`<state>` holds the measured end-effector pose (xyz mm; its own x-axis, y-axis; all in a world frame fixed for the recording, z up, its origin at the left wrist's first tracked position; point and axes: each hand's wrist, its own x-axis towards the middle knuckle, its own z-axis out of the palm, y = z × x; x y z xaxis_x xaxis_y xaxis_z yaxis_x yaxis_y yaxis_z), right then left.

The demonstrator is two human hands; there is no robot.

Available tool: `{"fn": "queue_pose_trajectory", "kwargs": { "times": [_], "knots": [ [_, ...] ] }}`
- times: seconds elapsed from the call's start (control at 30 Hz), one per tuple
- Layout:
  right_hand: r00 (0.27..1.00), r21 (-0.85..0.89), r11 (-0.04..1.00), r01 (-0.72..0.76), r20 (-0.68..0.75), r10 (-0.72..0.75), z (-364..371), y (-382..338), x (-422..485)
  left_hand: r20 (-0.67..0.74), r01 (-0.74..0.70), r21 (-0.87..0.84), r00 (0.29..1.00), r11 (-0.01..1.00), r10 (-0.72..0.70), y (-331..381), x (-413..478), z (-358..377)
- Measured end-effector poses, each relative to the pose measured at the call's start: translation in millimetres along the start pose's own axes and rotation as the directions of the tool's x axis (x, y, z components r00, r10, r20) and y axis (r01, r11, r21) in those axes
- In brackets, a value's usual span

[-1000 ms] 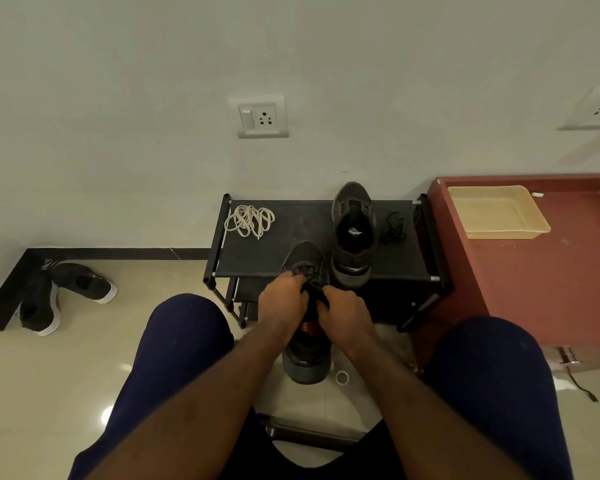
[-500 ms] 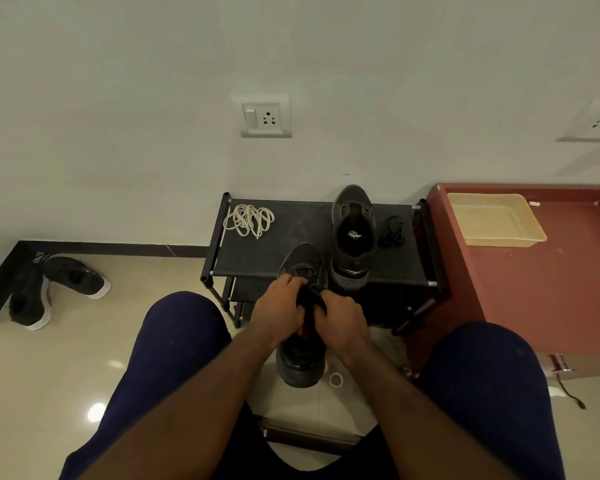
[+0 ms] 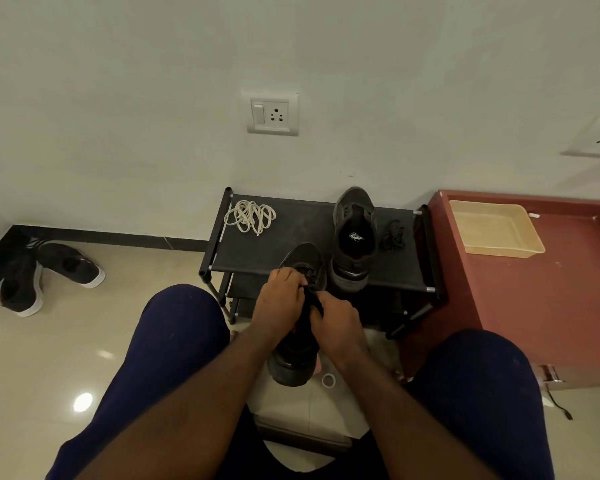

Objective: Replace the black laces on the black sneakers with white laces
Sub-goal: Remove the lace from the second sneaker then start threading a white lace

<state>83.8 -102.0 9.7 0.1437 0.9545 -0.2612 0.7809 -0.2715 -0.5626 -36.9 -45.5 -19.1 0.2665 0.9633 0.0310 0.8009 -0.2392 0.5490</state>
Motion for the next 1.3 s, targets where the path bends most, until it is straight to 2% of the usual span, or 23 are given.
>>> {"fn": "queue_pose_trajectory", "kwargs": {
  "times": [0.1, 0.13, 0.2, 0.23, 0.27, 0.3, 0.37, 0.4, 0.47, 0.57, 0.67, 0.73, 0.77, 0.8, 0.83, 0.87, 0.9, 0.93, 1.0, 1.07, 1.1, 1.17, 1.3],
  "knots": [
    [1.000, 0.004, 1.000, -0.024, -0.012, 0.025, -1, 1, 0, 0.073, 0.087, -0.252, 0.995, 0.964, -0.071, 8, -1, -8],
    [1.000, 0.005, 1.000, -0.026, -0.018, 0.026, -1, 2, 0, 0.109, 0.175, -0.393, 0.984, 0.903, -0.144, 14, 0, -17],
    [0.999, 0.013, 0.999, -0.032, -0.023, 0.032, -1, 2, 0, 0.201, 0.336, -0.666, 0.941, 0.666, -0.274, 23, 4, -34],
    [0.999, 0.015, 0.999, -0.038, -0.018, 0.038, -1, 2, 0, 0.228, 0.352, -0.738, 0.933, 0.576, -0.278, 22, 8, -41],
    [0.999, 0.015, 0.999, -0.041, -0.009, 0.041, -1, 2, 0, 0.233, 0.352, -0.750, 0.933, 0.560, -0.275, 18, 13, -48],
    [0.999, 0.018, 0.999, -0.041, -0.001, 0.041, 0, 2, 0, 0.235, 0.349, -0.737, 0.935, 0.578, -0.264, 14, 16, -55],
    [1.000, 0.016, 1.000, -0.027, -0.002, 0.027, 0, 2, 0, 0.176, 0.277, -0.628, 0.961, 0.727, -0.215, 6, 12, -62],
    [1.000, 0.012, 1.000, -0.018, -0.007, 0.018, 0, 2, 0, 0.158, 0.218, -0.544, 0.975, 0.810, -0.156, 4, 6, -61],
    [1.000, 0.009, 1.000, -0.011, -0.003, 0.011, -1, 1, 0, 0.226, 0.122, -0.273, 0.972, 0.954, -0.059, 0, -6, -48],
    [1.000, 0.004, 1.000, -0.002, 0.004, 0.002, -2, 1, -1, 0.260, 0.014, 0.062, 0.965, 0.998, -0.029, 1, -13, -23],
    [1.000, -0.011, 1.000, -0.015, 0.010, 0.015, 0, 1, -3, 0.118, -0.009, 0.083, 0.993, 0.997, -0.001, 0, -8, -17],
    [1.000, -0.001, 1.000, -0.023, 0.002, 0.023, 2, 2, -4, 0.111, 0.010, -0.065, 0.994, 0.998, -0.003, 1, -9, -17],
    [1.000, 0.011, 1.000, -0.029, -0.003, 0.029, 2, 3, -5, 0.126, 0.110, -0.240, 0.989, 0.965, -0.082, 5, -10, -21],
    [0.999, 0.016, 0.999, -0.034, -0.005, 0.034, 2, 3, -5, 0.165, 0.252, -0.444, 0.966, 0.860, -0.198, 10, -10, -30],
    [0.999, 0.020, 0.999, -0.049, 0.000, 0.049, 3, 4, -5, 0.234, 0.366, -0.618, 0.931, 0.696, -0.281, 14, -9, -39],
    [0.998, 0.017, 0.998, -0.059, 0.007, 0.058, 4, 4, -6, 0.268, 0.400, -0.732, 0.913, 0.551, -0.307, 17, -7, -50],
    [0.998, 0.014, 0.998, -0.056, 0.011, 0.055, 4, 4, -5, 0.248, 0.368, -0.780, 0.925, 0.506, -0.290, 17, -6, -59],
    [0.999, 0.011, 0.999, -0.048, 0.013, 0.048, 3, 3, -5, 0.204, 0.304, -0.800, 0.949, 0.517, -0.241, 18, -6, -67],
    [1.000, 0.014, 1.000, -0.027, 0.004, 0.027, 2, 2, -3, 0.141, 0.208, -0.684, 0.978, 0.700, -0.153, 18, -9, -73],
    [1.000, 0.013, 1.000, -0.022, -0.002, 0.022, -1, 2, -1, 0.228, 0.136, -0.297, 0.971, 0.945, -0.068, 11, -13, -57],
    [1.000, 0.015, 1.000, -0.026, -0.003, 0.026, -1, 2, -1, 0.299, 0.059, -0.069, 0.954, 0.996, -0.036, 9, -14, -45],
    [1.000, 0.016, 1.000, -0.021, 0.003, 0.021, 0, 2, -1, 0.309, -0.024, 0.199, 0.950, 0.980, -0.039, 7, -16, -26],
    [1.000, 0.020, 1.000, -0.023, 0.003, 0.023, 1, 3, -1, 0.080, 0.004, 0.275, 0.996, 0.961, -0.026, 13, -10, -15]
  ]
}}
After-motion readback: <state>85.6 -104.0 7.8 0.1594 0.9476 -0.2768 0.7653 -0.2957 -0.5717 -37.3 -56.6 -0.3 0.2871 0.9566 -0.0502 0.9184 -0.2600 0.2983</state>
